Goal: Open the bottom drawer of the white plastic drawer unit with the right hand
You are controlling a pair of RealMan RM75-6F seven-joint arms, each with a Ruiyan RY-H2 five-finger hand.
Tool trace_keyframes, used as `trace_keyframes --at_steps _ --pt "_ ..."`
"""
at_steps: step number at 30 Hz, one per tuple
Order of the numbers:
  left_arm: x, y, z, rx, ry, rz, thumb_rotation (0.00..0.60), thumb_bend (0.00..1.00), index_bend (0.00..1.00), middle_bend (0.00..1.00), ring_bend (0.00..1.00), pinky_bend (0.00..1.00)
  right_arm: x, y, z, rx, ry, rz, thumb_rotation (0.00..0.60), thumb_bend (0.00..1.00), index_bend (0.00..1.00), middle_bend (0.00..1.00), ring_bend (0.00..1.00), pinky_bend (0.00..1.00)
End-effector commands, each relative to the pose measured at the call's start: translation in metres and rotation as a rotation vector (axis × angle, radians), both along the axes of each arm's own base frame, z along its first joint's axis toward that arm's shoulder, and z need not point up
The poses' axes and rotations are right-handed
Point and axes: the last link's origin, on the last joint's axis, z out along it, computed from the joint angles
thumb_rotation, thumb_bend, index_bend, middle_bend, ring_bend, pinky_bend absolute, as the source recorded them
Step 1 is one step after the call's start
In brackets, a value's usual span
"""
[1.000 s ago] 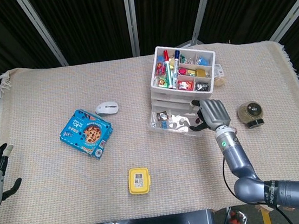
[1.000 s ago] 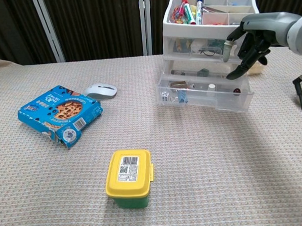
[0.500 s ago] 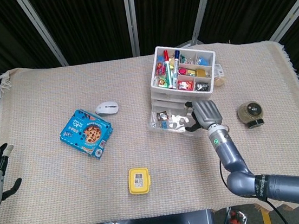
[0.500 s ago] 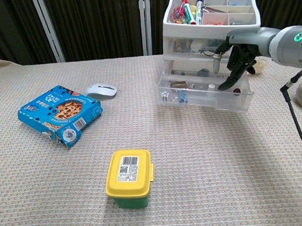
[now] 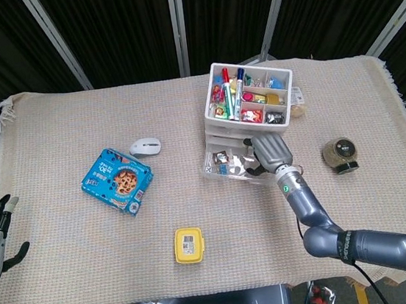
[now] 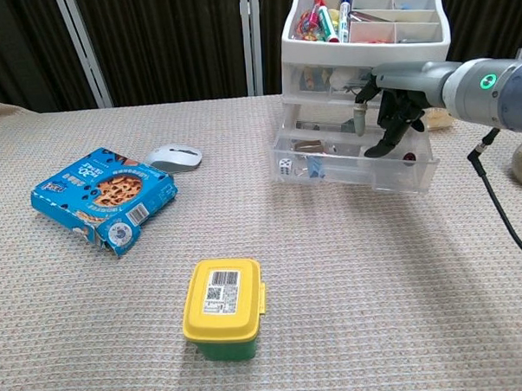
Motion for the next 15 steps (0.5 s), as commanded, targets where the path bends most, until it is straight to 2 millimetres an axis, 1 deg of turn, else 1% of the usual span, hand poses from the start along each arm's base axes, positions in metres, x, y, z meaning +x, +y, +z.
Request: trace_keyframes --at_steps 1,7,15 --pt "0.0 -0.0001 0.0 0.0 0.0 0.0 0.6 0.32 0.0 0.0 0.0 0.0 0.0001 0.0002 -0.0019 0.004 0.001 0.003 0.6 0.17 0.51 0.95 0.96 0.72" --pt "-0.0001 -0.0002 -0.0001 -0.001 0.0 0.0 0.6 0.32 0.0 0.0 0.0 0.0 -0.0037 -0.0009 -0.0064 0.015 0.023 -0.004 0.6 0.21 0.52 0.95 0.96 0.72" --pt "-0.0001 -0.0001 0.0001 -0.001 -0.001 0.0 0.6 0.32 0.0 0.0 0.0 0.0 -0.007 -0.0025 -0.0072 0.014 0.031 -0.015 0.6 0.23 0.52 0.95 0.96 0.72"
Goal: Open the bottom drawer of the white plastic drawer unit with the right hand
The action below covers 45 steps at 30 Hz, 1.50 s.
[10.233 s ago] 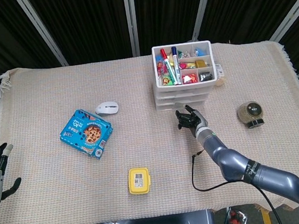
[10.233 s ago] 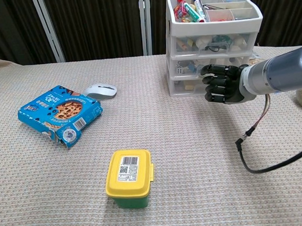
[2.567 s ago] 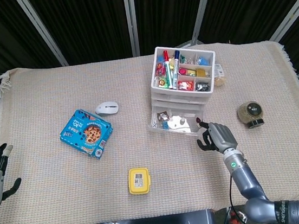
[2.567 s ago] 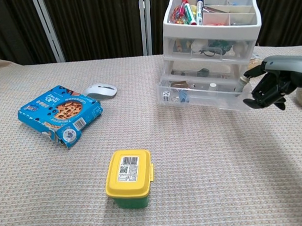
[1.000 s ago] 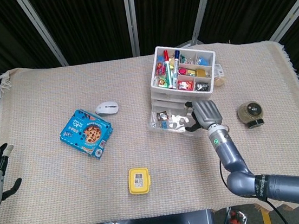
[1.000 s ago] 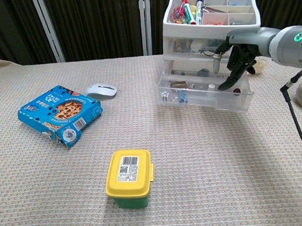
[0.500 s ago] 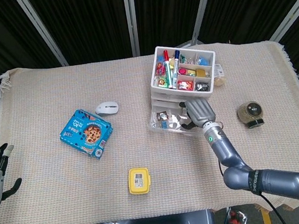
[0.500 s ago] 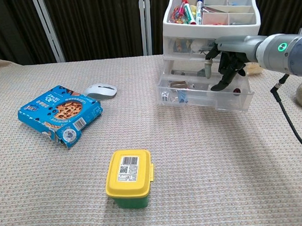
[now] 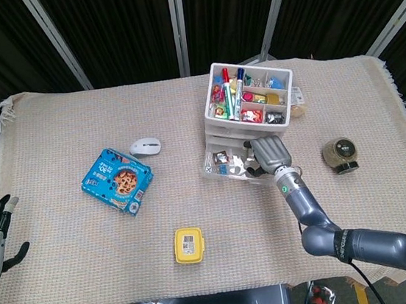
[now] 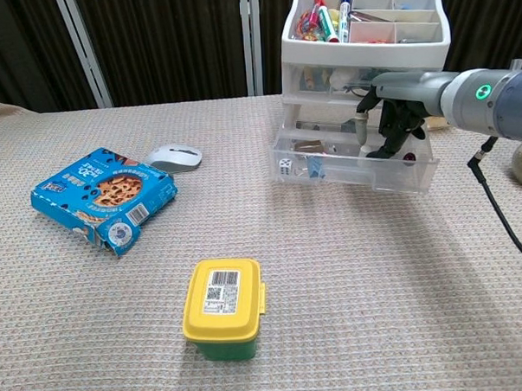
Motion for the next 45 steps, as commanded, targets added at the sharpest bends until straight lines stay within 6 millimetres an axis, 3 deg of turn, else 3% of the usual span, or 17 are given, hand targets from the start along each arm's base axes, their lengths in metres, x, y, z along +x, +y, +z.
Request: trace_keyframes --at_steps 1,29,39,45 --pt "0.0 0.0 0.0 0.0 0.0 0.0 0.6 0.32 0.0 0.0 0.0 0.0 -0.001 0.0 0.0 0.001 0.002 -0.002 0.6 0.23 0.52 0.95 0.96 0.72" --pt "0.0 0.0 0.0 -0.001 -0.001 -0.001 0.6 0.32 0.0 0.0 0.0 0.0 0.0 0.001 -0.005 -0.012 -0.012 0.005 0.6 0.3 0.62 0.95 0.96 0.72" --pt "0.0 0.0 0.0 0.001 0.001 0.0 0.6 0.32 0.0 0.0 0.0 0.0 0.007 0.008 0.013 -0.046 -0.034 0.037 0.6 0.3 0.62 0.95 0.96 0.72" --pt "0.0 0.0 0.0 0.001 0.002 0.0 0.6 0.32 0.0 0.0 0.0 0.0 0.004 0.015 0.038 -0.096 -0.061 0.043 0.6 0.3 0.62 0.95 0.96 0.72"
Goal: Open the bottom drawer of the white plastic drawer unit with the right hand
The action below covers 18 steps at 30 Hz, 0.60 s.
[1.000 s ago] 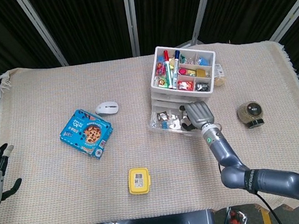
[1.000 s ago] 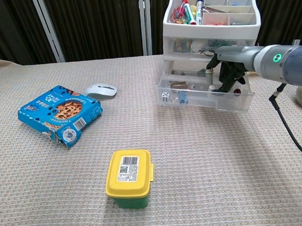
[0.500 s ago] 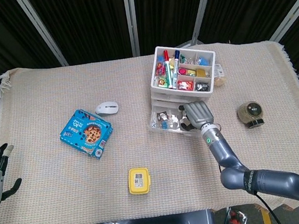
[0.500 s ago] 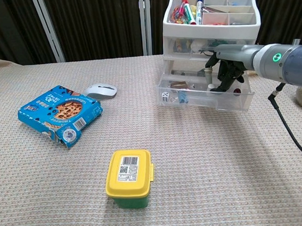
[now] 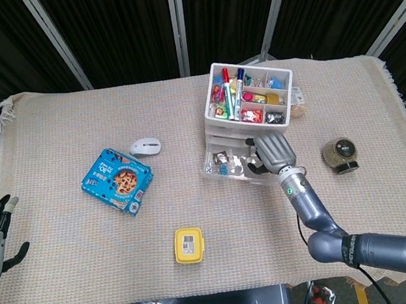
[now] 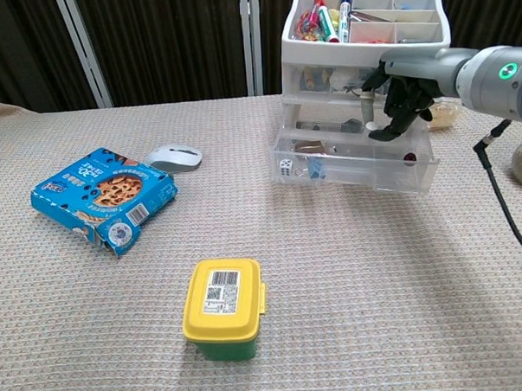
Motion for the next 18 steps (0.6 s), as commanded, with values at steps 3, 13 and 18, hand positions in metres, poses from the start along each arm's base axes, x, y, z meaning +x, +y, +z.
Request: trace_keyframes --at_steps 3,13,18 --pt "0.0 0.0 0.0 0.001 0.001 0.0 0.6 0.32 0.0 0.0 0.0 0.0 -0.009 0.009 0.025 -0.049 -0.021 -0.003 0.6 0.3 0.62 0.95 0.96 0.72" --pt "0.001 0.0 0.0 0.004 0.004 0.001 0.6 0.32 0.0 0.0 0.0 0.0 -0.039 0.03 0.062 -0.111 -0.061 -0.055 0.6 0.3 0.62 0.95 0.96 0.72" --pt "0.001 0.0 -0.001 0.006 0.007 0.003 0.6 0.32 0.0 0.0 0.0 0.0 -0.065 0.037 0.081 -0.15 -0.053 -0.119 0.6 0.3 0.62 0.95 0.96 0.72"
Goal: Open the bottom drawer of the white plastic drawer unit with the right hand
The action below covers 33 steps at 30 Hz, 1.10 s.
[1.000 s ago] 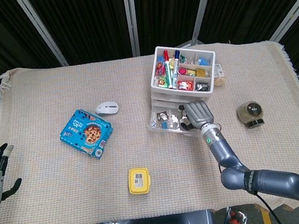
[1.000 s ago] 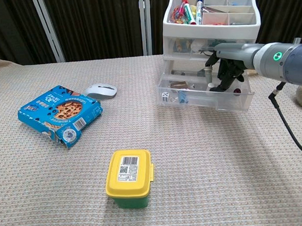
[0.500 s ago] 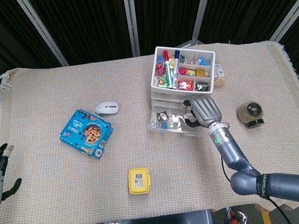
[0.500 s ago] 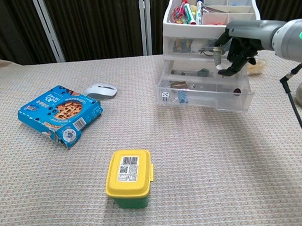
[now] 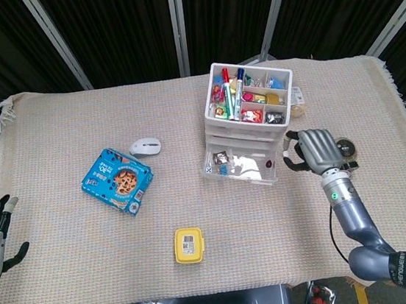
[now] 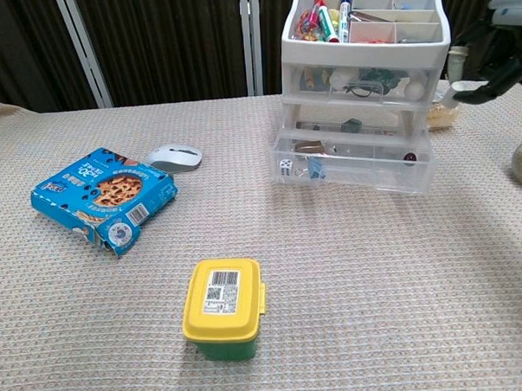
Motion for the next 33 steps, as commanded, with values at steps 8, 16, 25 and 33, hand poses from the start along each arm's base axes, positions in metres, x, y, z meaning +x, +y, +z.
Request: trace_keyframes --at_steps 8,16,25,33 --pt "0.0 0.0 0.0 0.002 0.003 0.002 0.6 0.32 0.0 0.0 0.0 0.0 -0.059 0.025 0.016 -0.023 -0.012 -0.185 0.6 0.3 0.62 0.95 0.96 0.72" --pt "0.001 0.0 -0.001 0.005 0.006 0.005 0.6 0.32 0.0 0.0 0.0 0.0 -0.1 0.013 0.009 -0.033 0.052 -0.305 0.6 0.3 0.62 0.95 0.96 0.72" --pt "0.001 0.001 -0.001 0.007 0.012 0.009 0.6 0.32 0.0 0.0 0.0 0.0 -0.125 0.003 0.002 -0.046 0.073 -0.377 0.6 0.3 0.62 0.95 0.96 0.72" --pt "0.001 0.001 -0.001 0.009 0.012 0.011 0.6 0.32 0.0 0.0 0.0 0.0 -0.129 -0.014 0.004 -0.122 0.07 -0.389 0.6 0.3 0.62 0.95 0.96 0.72"
